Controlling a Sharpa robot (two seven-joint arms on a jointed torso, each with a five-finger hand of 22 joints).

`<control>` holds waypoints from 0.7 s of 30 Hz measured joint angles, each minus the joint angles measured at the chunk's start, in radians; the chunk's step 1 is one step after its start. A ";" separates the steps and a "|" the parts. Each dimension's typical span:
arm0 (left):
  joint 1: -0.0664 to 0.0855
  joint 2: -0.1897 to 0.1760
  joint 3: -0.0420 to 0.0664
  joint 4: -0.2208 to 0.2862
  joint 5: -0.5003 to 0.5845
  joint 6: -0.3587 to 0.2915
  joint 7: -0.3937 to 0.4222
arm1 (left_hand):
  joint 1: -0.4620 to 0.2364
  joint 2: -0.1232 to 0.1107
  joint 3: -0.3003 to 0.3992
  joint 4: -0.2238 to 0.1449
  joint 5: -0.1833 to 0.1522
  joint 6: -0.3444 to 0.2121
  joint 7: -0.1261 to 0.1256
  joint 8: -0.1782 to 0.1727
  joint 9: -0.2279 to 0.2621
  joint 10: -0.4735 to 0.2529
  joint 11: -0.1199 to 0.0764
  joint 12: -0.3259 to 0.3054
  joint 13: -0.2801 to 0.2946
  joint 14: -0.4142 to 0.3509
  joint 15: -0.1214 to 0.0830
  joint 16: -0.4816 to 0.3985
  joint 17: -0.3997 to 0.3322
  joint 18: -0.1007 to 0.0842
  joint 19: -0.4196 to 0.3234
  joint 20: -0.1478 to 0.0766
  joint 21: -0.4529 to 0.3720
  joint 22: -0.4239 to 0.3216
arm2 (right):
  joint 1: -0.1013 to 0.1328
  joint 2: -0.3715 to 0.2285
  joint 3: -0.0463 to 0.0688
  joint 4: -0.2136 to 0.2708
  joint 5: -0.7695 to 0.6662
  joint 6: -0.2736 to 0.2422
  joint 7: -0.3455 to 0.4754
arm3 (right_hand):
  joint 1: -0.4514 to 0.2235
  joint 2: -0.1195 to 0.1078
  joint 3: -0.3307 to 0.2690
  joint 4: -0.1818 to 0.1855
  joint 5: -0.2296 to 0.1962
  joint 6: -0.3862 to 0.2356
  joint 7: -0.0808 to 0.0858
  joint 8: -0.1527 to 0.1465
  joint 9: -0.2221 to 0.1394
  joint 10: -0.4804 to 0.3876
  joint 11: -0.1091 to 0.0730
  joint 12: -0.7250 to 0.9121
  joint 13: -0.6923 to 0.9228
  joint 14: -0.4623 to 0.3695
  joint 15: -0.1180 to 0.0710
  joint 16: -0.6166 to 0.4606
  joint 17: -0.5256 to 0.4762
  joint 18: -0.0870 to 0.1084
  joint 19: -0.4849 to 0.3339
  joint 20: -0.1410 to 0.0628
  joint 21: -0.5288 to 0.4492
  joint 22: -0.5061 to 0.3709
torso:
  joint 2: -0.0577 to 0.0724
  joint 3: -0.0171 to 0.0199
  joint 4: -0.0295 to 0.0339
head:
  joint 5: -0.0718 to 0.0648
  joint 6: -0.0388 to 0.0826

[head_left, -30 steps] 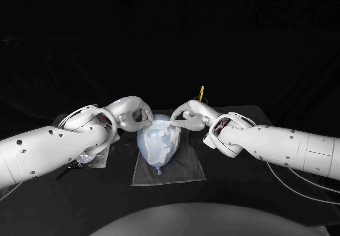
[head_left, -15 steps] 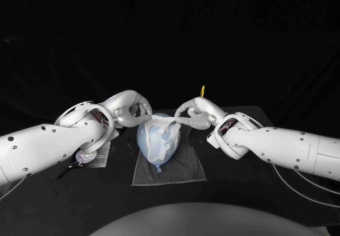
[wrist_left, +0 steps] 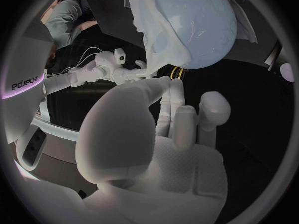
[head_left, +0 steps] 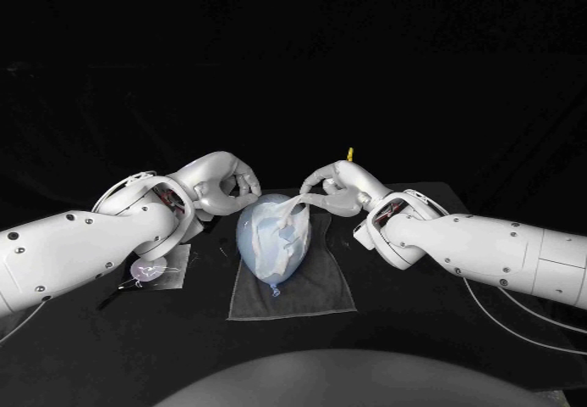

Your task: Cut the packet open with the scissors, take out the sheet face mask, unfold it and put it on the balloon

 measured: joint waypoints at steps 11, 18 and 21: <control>0.002 -0.008 0.007 -0.009 0.005 0.016 -0.018 | -0.022 0.004 0.015 -0.012 0.000 -0.011 0.000 0.004 0.001 -0.001 0.000 0.005 0.005 -0.002 0.002 -0.005 -0.025 0.000 -0.006 -0.001 -0.006 -0.026 | 0.021 0.059 0.001 -0.083 0.000 0.015 -0.009 | 0.000 0.000 0.003 -0.003 0.000 0.000 0.000 0.004 0.000 0.000 0.000 0.003 0.000 0.000 0.000 -0.002 0.000 -0.001 0.000 0.000 -0.008 -0.006 | 0.000 -0.0015 0.0016 | 0.003 0.000; 0.003 0.007 0.003 -0.031 0.018 0.056 -0.059 | -0.136 -0.012 -0.121 0.017 0.005 -0.184 0.051 -0.064 0.052 -0.135 0.054 -0.079 -0.035 -0.077 0.051 -0.056 -0.155 0.011 -0.133 0.031 -0.136 -0.211 | 0.024 0.064 0.001 -0.096 -0.009 0.051 -0.029 | 0.000 0.000 0.003 -0.003 -0.002 -0.002 -0.002 0.006 0.000 0.000 0.000 0.003 -0.001 0.003 -0.003 0.001 0.001 -0.001 0.000 0.000 -0.008 -0.007 | -0.001 -0.0016 0.0011 | 0.007 0.000; 0.003 0.017 -0.004 -0.039 0.019 0.063 -0.079 | -0.158 -0.015 -0.265 0.042 0.005 -0.242 0.084 -0.075 0.042 -0.180 0.089 -0.122 -0.066 -0.116 0.080 -0.083 -0.229 0.025 -0.165 0.057 -0.187 -0.272 | 0.024 0.062 0.001 -0.092 -0.014 0.063 -0.035 | -0.003 -0.003 0.004 -0.002 -0.002 -0.002 -0.002 0.006 0.000 0.000 0.000 0.003 -0.001 0.003 -0.003 0.001 0.001 -0.001 0.000 0.000 -0.008 -0.008 | -0.001 -0.0016 0.0003 | 0.008 0.000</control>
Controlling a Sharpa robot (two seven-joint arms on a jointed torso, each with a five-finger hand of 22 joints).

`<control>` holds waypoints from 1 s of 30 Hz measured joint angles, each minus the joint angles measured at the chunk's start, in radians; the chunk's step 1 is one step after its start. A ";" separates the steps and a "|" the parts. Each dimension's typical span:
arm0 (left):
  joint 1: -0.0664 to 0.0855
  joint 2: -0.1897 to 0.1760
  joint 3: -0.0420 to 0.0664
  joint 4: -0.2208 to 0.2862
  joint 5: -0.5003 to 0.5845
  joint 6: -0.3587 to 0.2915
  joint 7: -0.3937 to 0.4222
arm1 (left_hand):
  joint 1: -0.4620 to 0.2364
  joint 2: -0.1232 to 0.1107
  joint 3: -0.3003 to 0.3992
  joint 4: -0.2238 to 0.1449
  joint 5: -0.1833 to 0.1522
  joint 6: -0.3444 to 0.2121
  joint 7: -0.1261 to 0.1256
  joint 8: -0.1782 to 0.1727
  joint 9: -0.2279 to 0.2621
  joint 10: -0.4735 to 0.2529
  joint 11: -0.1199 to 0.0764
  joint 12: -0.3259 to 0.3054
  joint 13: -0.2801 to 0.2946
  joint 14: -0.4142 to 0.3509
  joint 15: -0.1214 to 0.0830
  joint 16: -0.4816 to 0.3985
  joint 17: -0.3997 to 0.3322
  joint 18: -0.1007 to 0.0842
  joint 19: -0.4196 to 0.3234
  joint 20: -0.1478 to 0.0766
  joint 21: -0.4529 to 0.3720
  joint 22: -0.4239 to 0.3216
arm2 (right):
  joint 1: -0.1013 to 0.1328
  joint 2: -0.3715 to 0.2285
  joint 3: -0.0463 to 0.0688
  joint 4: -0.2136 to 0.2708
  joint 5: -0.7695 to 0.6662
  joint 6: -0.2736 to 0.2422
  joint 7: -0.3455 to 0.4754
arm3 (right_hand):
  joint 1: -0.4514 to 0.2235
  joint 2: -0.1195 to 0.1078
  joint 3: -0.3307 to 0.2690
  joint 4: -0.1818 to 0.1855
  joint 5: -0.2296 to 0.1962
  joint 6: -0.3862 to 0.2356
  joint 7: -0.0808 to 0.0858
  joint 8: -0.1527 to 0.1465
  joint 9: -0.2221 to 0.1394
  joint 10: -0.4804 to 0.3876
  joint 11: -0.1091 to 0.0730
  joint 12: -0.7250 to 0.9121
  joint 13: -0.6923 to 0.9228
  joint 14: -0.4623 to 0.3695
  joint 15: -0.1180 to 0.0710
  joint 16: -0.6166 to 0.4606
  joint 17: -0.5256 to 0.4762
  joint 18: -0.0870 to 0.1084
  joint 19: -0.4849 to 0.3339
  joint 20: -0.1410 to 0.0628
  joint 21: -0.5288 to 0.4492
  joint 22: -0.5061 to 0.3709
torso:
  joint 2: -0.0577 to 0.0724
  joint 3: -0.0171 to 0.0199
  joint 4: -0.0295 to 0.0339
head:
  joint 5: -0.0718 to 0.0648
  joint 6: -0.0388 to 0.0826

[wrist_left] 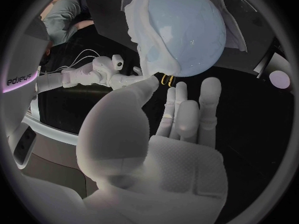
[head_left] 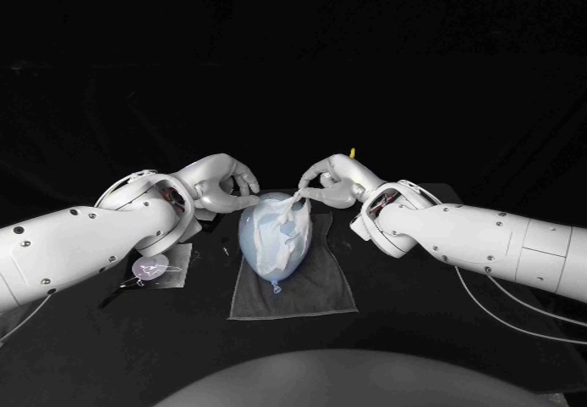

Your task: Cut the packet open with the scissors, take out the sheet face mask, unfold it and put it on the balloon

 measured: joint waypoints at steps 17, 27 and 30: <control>-0.003 0.033 -0.014 -0.010 -0.038 0.007 -0.103 | 0.166 0.132 -0.550 0.149 -0.005 -0.025 0.001 0.120 -0.022 -0.030 0.005 0.014 -0.061 -0.048 0.009 -0.017 -0.091 0.014 -0.015 0.015 -0.067 -0.075 | 0.000 -0.012 0.000 0.022 -0.014 0.029 -0.015 | -0.004 -0.004 0.005 -0.001 0.000 -0.001 0.000 0.000 0.000 0.000 0.000 -0.002 0.001 -0.001 0.001 -0.001 -0.001 -0.007 0.000 0.000 0.000 0.001 | 0.001 0.0016 -0.0014 | 0.002 0.000; -0.004 0.032 -0.015 0.004 -0.061 0.023 -0.110 | 0.209 0.152 -0.598 0.147 -0.005 -0.004 -0.020 0.173 -0.023 -0.010 -0.015 0.073 -0.043 -0.027 -0.013 0.004 -0.041 0.014 0.005 -0.001 -0.045 -0.041 | -0.001 -0.014 0.000 0.023 -0.016 0.032 -0.017 | -0.006 -0.006 0.005 -0.001 0.000 -0.004 0.000 -0.001 0.006 0.000 0.000 0.000 0.001 -0.001 0.001 0.000 -0.001 -0.008 0.000 0.000 0.000 0.001 | 0.001 0.0017 -0.0008 | -0.004 0.000; -0.004 0.032 -0.016 0.008 -0.068 0.028 -0.108 | 0.218 0.152 -0.604 0.147 -0.005 -0.004 -0.020 0.179 -0.025 -0.007 -0.018 0.085 -0.037 -0.021 -0.014 0.012 -0.023 0.014 0.010 -0.002 -0.041 -0.030 | -0.001 -0.014 0.000 0.023 -0.017 0.032 -0.017 | -0.006 -0.006 0.005 -0.001 -0.002 -0.004 0.000 -0.001 0.006 0.000 0.000 0.000 0.000 -0.001 0.001 0.000 0.000 -0.008 0.000 0.000 0.000 0.001 | 0.001 0.0012 -0.0008 | -0.004 0.000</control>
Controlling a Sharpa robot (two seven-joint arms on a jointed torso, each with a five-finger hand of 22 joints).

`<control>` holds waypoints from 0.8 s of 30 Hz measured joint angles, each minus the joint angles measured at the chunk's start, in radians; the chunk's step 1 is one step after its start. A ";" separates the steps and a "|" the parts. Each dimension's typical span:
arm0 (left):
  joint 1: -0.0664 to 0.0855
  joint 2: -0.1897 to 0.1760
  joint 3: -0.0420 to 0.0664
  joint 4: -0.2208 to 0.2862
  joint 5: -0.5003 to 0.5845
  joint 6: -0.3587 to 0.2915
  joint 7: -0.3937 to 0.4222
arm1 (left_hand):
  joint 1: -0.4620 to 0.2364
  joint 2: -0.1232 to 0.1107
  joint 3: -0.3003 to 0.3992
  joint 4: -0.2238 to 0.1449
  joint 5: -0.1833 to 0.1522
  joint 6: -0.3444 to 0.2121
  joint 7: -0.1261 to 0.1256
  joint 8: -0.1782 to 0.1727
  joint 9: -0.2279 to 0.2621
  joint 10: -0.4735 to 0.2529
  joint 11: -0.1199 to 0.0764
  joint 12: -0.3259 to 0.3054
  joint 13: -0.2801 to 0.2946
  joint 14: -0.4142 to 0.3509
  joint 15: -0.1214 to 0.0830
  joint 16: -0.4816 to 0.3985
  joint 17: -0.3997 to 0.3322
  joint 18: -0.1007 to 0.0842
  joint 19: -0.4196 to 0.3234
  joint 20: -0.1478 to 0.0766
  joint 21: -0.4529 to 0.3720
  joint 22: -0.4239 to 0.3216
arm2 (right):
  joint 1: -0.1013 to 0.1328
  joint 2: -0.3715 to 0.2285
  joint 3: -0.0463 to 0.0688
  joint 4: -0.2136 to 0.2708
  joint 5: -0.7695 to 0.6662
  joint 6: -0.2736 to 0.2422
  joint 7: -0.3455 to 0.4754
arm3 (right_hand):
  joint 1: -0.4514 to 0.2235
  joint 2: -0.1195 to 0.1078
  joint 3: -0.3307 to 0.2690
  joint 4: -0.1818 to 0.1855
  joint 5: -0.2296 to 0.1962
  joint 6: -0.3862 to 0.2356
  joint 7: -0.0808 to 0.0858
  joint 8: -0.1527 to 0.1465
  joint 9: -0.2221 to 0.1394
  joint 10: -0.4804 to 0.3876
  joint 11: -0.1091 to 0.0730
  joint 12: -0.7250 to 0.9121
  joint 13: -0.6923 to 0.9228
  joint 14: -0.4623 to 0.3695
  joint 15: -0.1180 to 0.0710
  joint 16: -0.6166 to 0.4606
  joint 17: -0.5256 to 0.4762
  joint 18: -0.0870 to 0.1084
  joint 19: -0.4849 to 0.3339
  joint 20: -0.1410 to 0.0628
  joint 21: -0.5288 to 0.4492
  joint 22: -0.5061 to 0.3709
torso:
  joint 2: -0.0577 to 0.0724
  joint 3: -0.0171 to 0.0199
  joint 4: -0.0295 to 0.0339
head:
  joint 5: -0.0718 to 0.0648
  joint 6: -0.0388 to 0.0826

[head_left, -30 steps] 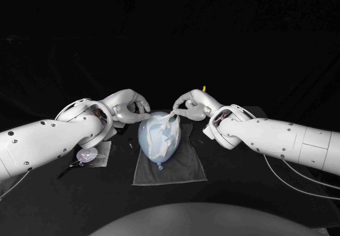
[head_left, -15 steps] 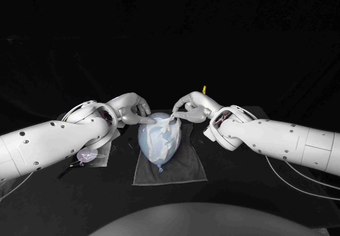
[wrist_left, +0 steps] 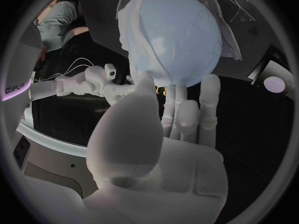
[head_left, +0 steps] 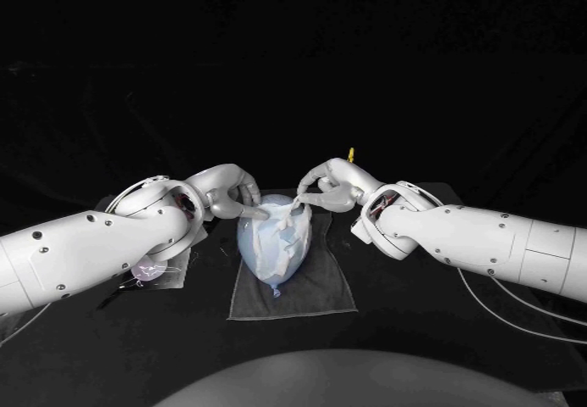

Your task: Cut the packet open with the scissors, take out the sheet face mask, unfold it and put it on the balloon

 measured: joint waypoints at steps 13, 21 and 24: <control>-0.002 0.015 -0.005 -0.013 -0.031 0.022 -0.002 | 0.093 0.062 -0.001 -0.003 0.000 -0.004 -0.017 0.000 -0.041 0.005 -0.013 0.059 0.021 0.020 -0.010 0.023 0.037 0.000 0.024 -0.006 0.040 0.053 | -0.001 0.000 0.000 0.002 -0.001 0.000 -0.001 | -0.003 -0.003 0.000 0.000 0.004 -0.004 0.000 0.005 0.001 0.000 0.000 0.000 0.000 0.000 0.000 -0.001 0.000 -0.001 0.000 0.000 0.000 -0.001 | 0.000 0.0001 0.0003 | -0.002 0.000; -0.002 0.027 -0.007 -0.027 -0.046 0.027 -0.002 | 0.211 0.110 0.066 -0.002 0.000 0.074 -0.038 -0.021 -0.083 0.040 -0.042 0.047 0.006 0.043 -0.032 0.034 0.081 -0.001 0.047 -0.025 0.070 0.090 | -0.001 -0.001 0.000 0.005 -0.001 0.000 -0.001 | -0.003 -0.003 0.000 0.000 0.004 -0.002 -0.002 0.005 0.001 0.000 0.000 0.000 0.000 0.000 0.000 -0.002 0.000 0.006 0.000 0.000 0.000 0.000 | 0.000 0.0001 0.0000 | -0.002 0.000; -0.002 0.030 -0.008 -0.030 -0.049 0.028 -0.002 | 0.226 0.113 0.085 0.000 0.000 0.096 -0.044 -0.027 -0.096 0.049 -0.044 0.045 0.002 0.048 -0.038 0.036 0.091 -0.001 0.048 -0.027 0.075 0.099 | -0.001 -0.001 0.000 0.006 -0.001 0.000 -0.001 | -0.003 -0.003 0.000 0.000 0.004 -0.002 -0.002 0.004 0.001 0.000 0.000 -0.002 0.000 0.000 0.000 -0.004 -0.001 0.008 0.000 0.000 0.000 0.000 | 0.000 0.0003 0.0000 | -0.003 0.000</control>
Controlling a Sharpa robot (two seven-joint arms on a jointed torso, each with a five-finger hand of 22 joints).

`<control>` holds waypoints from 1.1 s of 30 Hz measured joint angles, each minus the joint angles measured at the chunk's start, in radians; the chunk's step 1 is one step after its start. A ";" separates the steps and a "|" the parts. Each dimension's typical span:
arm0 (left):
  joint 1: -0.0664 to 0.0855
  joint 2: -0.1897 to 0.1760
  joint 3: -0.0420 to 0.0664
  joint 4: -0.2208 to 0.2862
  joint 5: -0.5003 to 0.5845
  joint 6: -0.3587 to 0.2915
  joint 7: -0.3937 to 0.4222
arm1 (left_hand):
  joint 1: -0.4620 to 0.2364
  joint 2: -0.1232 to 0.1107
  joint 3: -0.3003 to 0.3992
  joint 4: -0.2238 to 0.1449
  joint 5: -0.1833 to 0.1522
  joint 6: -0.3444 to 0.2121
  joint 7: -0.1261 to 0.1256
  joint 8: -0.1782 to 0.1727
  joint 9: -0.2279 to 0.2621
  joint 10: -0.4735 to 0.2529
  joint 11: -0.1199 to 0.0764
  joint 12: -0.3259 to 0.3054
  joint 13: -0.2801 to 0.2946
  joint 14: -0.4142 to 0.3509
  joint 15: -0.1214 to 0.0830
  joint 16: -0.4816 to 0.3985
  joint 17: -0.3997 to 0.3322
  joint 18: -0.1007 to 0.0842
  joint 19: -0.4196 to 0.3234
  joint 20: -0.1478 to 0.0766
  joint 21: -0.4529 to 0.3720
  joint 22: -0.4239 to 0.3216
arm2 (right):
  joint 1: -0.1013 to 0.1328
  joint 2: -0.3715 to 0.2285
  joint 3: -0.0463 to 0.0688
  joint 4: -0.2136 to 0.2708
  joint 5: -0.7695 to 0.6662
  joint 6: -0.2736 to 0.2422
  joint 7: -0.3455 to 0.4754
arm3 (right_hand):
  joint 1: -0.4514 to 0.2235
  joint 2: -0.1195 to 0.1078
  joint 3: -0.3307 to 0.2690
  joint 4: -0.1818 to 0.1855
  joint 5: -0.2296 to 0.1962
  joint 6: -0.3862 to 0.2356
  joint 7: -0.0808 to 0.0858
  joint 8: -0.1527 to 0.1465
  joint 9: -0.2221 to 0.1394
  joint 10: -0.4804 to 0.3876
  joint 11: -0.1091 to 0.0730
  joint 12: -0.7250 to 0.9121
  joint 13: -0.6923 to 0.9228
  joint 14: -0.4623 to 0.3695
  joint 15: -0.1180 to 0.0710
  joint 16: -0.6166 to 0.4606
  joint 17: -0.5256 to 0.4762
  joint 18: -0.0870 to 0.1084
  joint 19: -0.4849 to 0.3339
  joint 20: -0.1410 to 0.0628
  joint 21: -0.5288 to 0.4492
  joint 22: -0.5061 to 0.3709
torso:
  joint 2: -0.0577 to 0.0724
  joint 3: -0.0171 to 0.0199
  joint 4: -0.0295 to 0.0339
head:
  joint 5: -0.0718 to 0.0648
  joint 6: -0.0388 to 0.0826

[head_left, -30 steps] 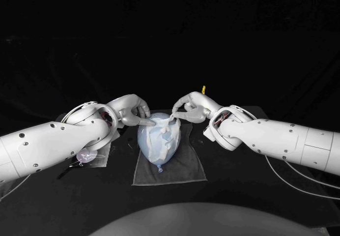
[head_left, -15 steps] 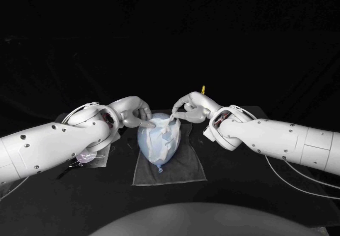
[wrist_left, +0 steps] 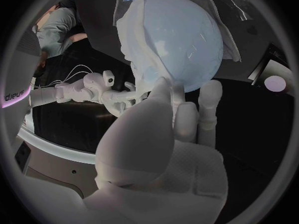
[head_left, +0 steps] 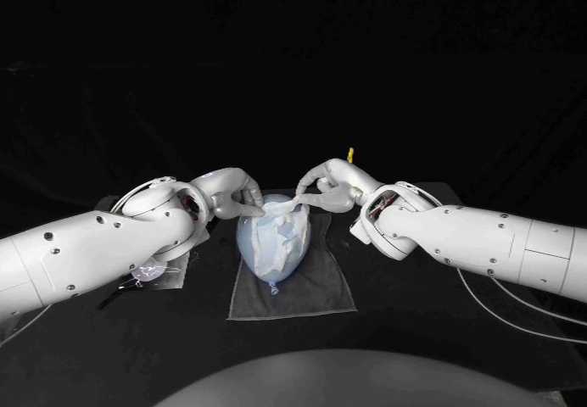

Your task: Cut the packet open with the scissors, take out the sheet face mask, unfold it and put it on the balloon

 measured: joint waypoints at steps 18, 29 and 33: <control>-0.001 -0.003 -0.001 0.004 0.001 -0.032 0.036 | -0.006 -0.080 0.277 0.007 -0.006 0.090 -0.009 -0.010 -0.031 0.075 -0.018 0.005 0.025 0.057 -0.018 0.033 0.112 -0.015 0.050 -0.018 0.077 0.101 | -0.001 -0.007 0.000 0.005 0.000 0.001 0.000 | 0.000 0.000 0.003 -0.003 -0.001 0.002 0.002 0.002 0.006 0.000 0.000 0.002 0.000 0.000 0.000 0.003 0.001 0.000 0.000 0.000 0.000 0.000 | 0.000 -0.0002 0.0002 | -0.001 0.000; -0.002 -0.041 0.011 0.038 0.065 -0.075 0.069 | -0.162 -0.226 0.636 -0.054 -0.003 0.094 -0.012 0.033 -0.022 0.084 -0.019 0.038 0.075 0.075 -0.021 0.035 0.152 -0.015 0.061 -0.021 0.105 0.141 | -0.001 -0.010 0.000 0.006 0.001 -0.013 0.004 | 0.000 0.000 0.006 0.000 -0.001 0.000 0.004 0.002 0.006 0.000 0.000 0.001 -0.001 0.000 0.000 0.002 0.001 0.000 0.000 0.000 0.000 0.001 | 0.000 -0.0009 0.0011 | 0.000 0.000; 0.000 -0.055 0.017 0.052 0.090 -0.079 0.075 | -0.188 -0.232 0.669 -0.079 -0.002 0.094 -0.012 0.039 -0.022 0.086 -0.021 0.039 0.083 0.075 -0.021 0.035 0.158 -0.015 0.061 -0.021 0.105 0.144 | -0.002 -0.009 0.000 0.007 0.003 -0.032 0.010 | -0.003 -0.003 0.006 0.000 -0.002 0.000 0.004 0.002 0.006 0.000 0.000 0.001 0.000 0.000 0.000 0.000 0.001 -0.001 0.000 0.000 0.000 0.001 | 0.000 -0.0008 0.0014 | 0.003 0.000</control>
